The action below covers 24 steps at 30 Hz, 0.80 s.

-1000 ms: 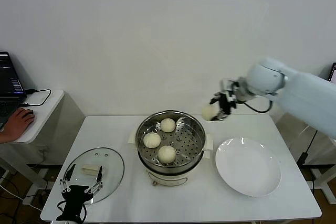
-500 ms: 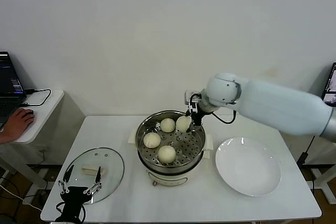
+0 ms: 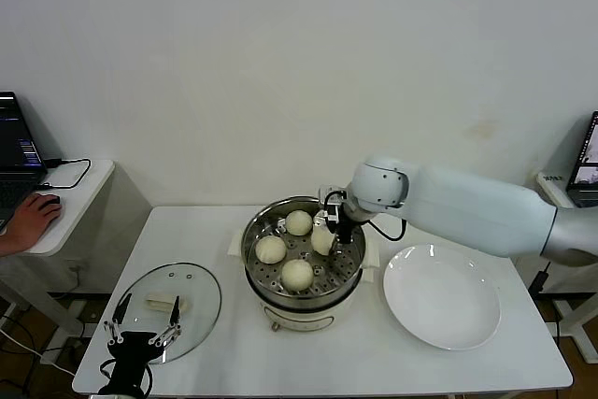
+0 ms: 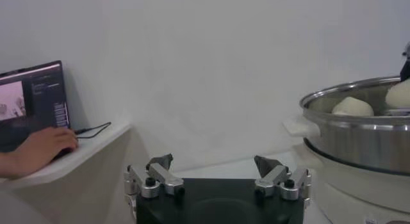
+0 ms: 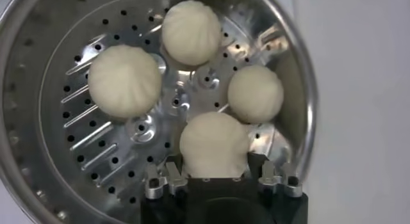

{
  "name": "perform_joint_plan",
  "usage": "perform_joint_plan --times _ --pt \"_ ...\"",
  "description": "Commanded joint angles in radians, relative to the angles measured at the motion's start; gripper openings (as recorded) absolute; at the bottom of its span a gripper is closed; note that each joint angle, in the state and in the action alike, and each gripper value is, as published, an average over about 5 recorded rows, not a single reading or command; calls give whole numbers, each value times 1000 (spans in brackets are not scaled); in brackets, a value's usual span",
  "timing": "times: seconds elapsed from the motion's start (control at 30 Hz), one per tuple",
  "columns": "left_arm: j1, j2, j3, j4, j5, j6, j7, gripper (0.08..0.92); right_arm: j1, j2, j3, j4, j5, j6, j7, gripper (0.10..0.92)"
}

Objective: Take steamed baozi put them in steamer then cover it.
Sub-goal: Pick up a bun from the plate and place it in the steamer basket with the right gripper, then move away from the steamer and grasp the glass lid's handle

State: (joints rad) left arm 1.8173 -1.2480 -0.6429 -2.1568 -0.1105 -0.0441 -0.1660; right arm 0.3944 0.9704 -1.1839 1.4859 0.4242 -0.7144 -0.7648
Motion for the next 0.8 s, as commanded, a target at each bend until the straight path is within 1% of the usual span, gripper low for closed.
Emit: perform_joint_plan --times 0.03,0.2,0.3,0.37,0.47,0.57,0.67,0.8 --pt "0 0 0 3 0 0 0 823 -19 -2 7 2 -21 -13 2 681" --pt "-3 2 -1 4 0 1 0 823 8 -45 45 50 2 -12 -2 800" --pt "-5 3 0 4 0 2 1 823 34 -92 75 111 43 -11 15 820" --pt "-8 3 1 5 0 2 1 823 34 -137 115 163 84 -10 64 822" --pt "-11 3 3 10 0 1 1 823 -13 -231 199 251 176 10 231 823" --pt "-13 6 2 18 0 -4 3 823 -166 -356 335 345 239 78 446 823" --pt "-16 8 0 31 8 -18 6 823 -434 -470 554 427 228 190 603 823" --pt "-16 3 3 42 17 -36 8 823 -887 -535 918 500 155 383 718 823"
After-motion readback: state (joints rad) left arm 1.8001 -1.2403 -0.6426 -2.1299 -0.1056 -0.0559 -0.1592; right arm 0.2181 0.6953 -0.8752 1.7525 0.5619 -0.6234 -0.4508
